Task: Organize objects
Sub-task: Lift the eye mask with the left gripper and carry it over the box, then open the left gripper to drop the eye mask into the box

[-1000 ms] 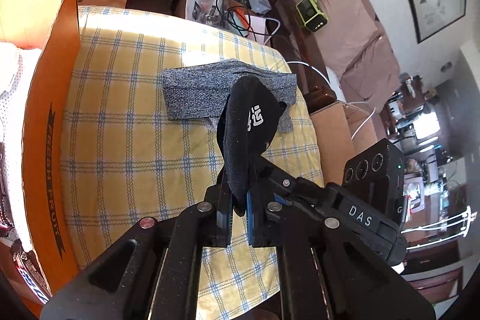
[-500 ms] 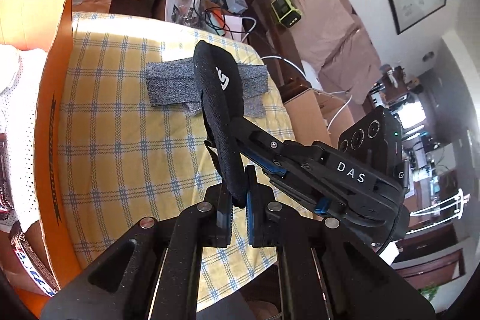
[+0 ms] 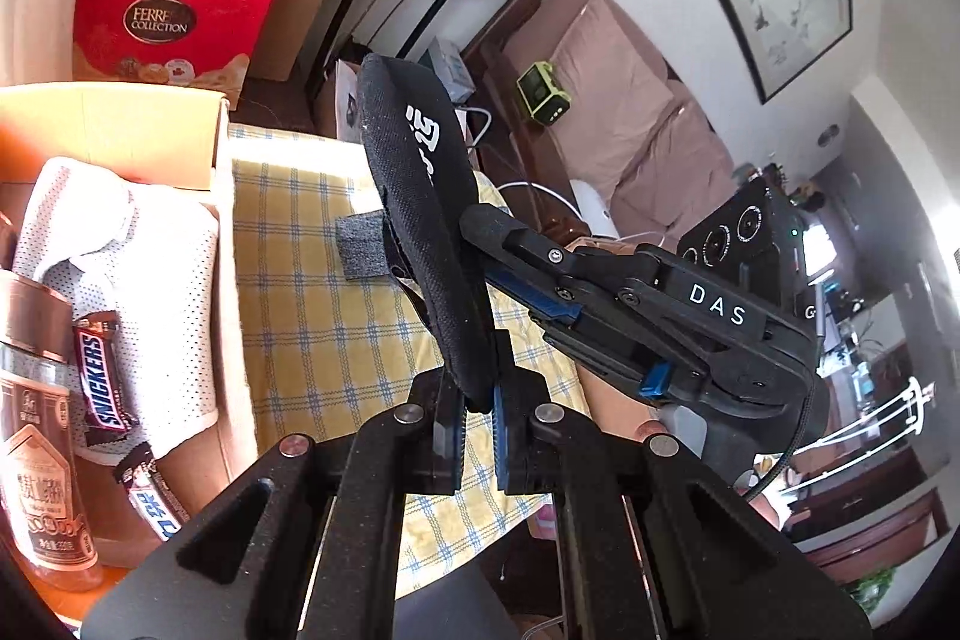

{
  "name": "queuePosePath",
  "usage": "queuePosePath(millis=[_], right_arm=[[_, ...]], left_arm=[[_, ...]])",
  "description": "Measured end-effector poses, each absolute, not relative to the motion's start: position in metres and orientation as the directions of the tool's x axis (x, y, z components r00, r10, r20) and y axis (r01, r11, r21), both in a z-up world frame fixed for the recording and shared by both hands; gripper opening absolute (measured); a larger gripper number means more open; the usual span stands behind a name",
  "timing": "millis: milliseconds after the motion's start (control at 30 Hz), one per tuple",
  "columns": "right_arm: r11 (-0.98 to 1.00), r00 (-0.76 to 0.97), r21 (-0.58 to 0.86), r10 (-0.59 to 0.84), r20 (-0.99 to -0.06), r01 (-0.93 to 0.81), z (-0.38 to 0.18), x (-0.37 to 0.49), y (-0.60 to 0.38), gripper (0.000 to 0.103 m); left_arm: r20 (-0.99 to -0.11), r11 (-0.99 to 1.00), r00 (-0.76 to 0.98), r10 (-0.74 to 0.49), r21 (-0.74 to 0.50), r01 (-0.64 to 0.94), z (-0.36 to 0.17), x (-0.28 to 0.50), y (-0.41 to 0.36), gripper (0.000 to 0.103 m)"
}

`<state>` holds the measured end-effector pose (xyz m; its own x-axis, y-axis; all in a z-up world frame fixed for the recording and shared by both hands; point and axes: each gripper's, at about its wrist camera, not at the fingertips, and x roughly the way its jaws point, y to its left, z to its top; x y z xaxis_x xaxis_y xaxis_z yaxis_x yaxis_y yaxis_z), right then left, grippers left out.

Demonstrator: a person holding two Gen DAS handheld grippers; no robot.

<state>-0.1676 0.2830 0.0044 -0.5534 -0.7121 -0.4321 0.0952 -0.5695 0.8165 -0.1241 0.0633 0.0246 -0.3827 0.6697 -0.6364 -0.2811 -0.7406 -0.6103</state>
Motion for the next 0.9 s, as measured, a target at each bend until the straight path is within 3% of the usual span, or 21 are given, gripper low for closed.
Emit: queuePosePath(millis=[333,667,900], right_arm=[[-0.596,-0.492,0.785,-0.741,-0.457,0.168,0.016,-0.179,0.206,0.015],[-0.712,-0.426,0.683,-0.674,-0.603,0.160,-0.020,-0.195,0.152,0.015],[-0.771,-0.431,0.608,-0.623,-0.653,0.192,-0.026,-0.195,0.142,0.015]], left_arm=[[-0.629,-0.766,-0.457,0.630,-0.601,-0.229,0.030,-0.121,-0.001,0.006],[-0.715,-0.811,-0.415,0.563,-0.575,-0.108,-0.034,-0.131,-0.035,0.007],[-0.750,-0.832,-0.394,0.531,-0.549,-0.077,-0.057,-0.130,-0.037,0.008]])
